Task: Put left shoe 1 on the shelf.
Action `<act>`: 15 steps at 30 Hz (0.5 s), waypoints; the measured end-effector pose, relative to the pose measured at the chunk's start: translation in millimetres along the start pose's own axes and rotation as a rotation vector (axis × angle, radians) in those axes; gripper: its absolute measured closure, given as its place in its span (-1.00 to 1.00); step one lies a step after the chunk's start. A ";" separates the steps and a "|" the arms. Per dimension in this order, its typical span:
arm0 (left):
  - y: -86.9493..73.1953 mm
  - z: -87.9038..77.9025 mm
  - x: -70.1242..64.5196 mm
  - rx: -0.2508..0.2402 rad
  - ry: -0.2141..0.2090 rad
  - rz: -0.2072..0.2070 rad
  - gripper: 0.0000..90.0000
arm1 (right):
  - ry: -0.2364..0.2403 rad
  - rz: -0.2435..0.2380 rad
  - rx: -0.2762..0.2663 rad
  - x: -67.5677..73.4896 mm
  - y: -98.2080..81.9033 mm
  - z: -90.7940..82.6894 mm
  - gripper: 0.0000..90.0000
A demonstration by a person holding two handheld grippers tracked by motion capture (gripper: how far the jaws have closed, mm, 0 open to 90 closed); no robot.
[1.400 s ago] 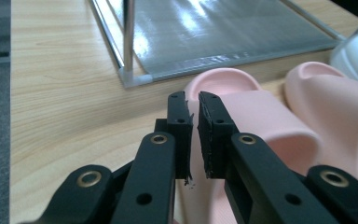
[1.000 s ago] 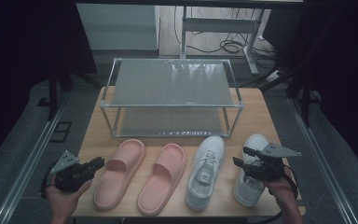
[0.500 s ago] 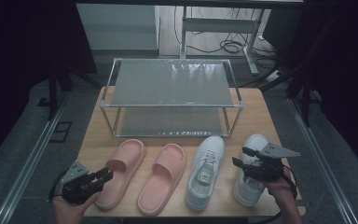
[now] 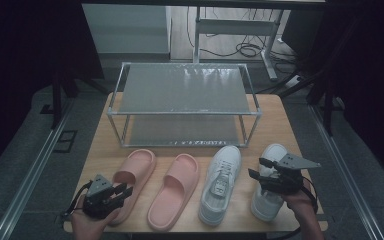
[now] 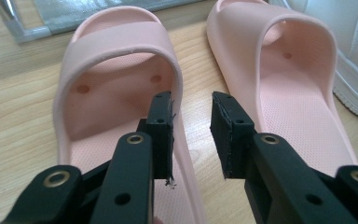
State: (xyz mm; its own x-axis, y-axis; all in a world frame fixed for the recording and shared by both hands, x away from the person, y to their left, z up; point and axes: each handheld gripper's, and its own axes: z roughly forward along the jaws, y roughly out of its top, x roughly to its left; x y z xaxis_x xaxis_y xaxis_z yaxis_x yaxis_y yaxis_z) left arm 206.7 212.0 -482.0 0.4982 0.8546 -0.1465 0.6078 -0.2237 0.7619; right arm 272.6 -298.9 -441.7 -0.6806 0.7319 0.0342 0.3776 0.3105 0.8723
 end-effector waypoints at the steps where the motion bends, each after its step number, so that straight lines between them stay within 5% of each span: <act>1: 0.0 0.0 0.0 0.000 0.000 0.000 0.56 | 0.000 0.000 0.000 0.0 0.0 0.0 -0.11; 15: 9.0 41.6 0.4 0.072 0.044 0.026 0.68 | 0.003 0.000 0.007 0.2 -0.9 1.6 -0.12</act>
State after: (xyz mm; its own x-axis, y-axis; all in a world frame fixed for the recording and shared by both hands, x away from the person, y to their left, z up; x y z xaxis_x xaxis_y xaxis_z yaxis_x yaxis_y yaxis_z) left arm 238.1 190.8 -501.4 0.4875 0.8676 -0.0984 0.6390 -0.2777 0.7174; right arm 273.1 -298.1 -443.2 -0.6827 0.7298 0.0357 0.3819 0.3148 0.8689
